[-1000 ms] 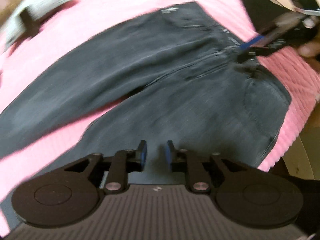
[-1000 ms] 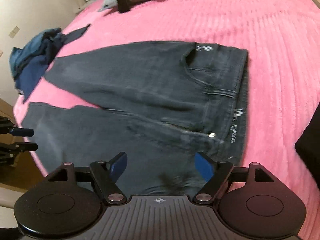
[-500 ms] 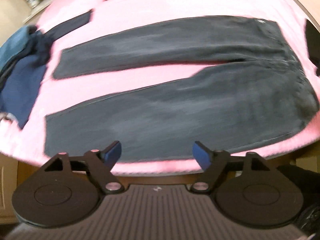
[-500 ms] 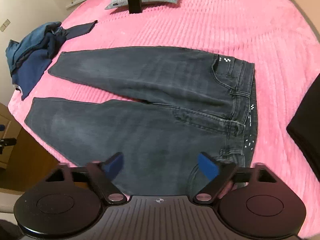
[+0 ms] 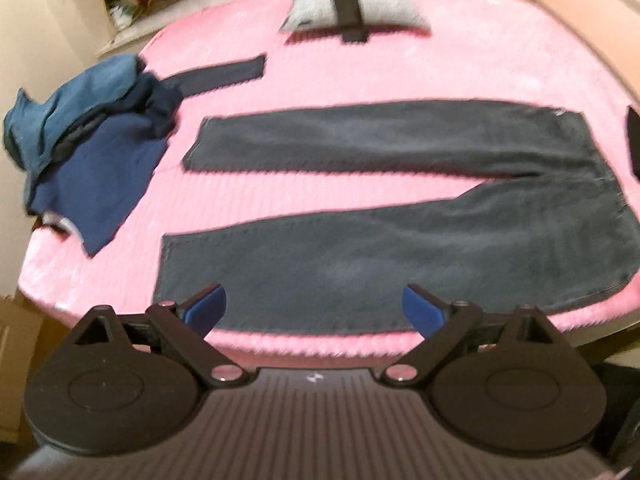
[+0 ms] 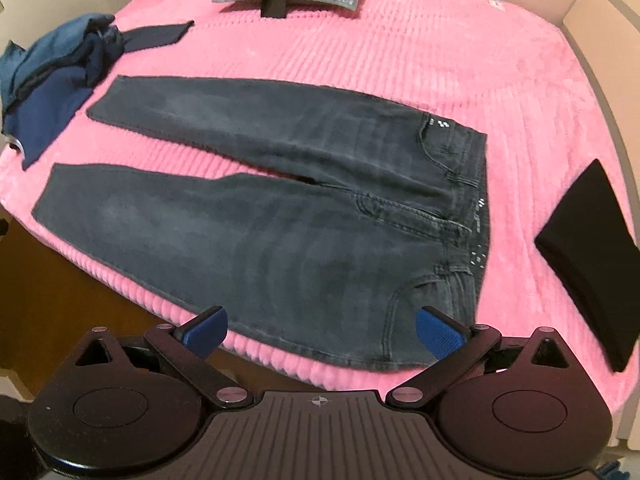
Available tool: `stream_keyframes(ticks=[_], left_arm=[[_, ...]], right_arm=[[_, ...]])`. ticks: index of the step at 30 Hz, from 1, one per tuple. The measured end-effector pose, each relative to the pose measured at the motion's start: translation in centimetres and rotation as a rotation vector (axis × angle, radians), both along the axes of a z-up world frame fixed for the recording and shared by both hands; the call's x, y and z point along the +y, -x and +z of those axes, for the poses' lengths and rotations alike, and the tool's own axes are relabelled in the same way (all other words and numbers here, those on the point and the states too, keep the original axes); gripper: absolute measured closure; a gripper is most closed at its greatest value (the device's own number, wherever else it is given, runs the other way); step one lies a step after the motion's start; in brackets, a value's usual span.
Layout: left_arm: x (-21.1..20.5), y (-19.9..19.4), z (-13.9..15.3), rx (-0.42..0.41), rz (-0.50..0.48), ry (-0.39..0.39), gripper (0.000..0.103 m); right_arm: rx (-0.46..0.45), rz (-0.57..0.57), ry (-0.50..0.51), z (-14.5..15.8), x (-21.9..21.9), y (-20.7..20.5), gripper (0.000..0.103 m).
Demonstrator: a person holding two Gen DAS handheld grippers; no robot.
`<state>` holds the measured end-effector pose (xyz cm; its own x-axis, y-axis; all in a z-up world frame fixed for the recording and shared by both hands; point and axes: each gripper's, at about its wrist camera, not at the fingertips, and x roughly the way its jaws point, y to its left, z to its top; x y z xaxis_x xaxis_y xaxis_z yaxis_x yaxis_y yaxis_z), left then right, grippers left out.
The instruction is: Fold clothes
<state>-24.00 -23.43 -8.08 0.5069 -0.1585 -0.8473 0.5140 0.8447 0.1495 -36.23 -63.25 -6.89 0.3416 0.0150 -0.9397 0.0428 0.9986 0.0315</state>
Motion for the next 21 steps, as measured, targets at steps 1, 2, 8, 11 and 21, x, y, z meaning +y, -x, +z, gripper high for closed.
stream_keyframes(ticks=[1, 2, 8, 11, 21], left_arm=[[-0.5, 0.3, 0.0, 0.001, -0.015, -0.001, 0.01], [-0.9, 0.6, 0.0, 0.002, -0.029, -0.003, 0.01], [-3.3, 1.9, 0.1, 0.042, -0.057, 0.008, 0.01], [-4.7, 3.0, 0.2, 0.051, -0.071, -0.018, 0.01], [-6.6, 6.0, 0.0, 0.091, -0.052, -0.103, 0.01]], right_arm=[[0.003, 0.005, 0.006, 0.0, -0.1, 0.1, 0.0], [0.006, 0.012, 0.013, 0.1, -0.2, 0.2, 0.0], [0.01, 0.061, 0.024, 0.5, -0.9, 1.2, 0.0], [0.017, 0.072, 0.022, 0.4, -1.4, 2.1, 0.0], [0.034, 0.103, -0.016, -0.3, -2.0, 4.4, 0.0]])
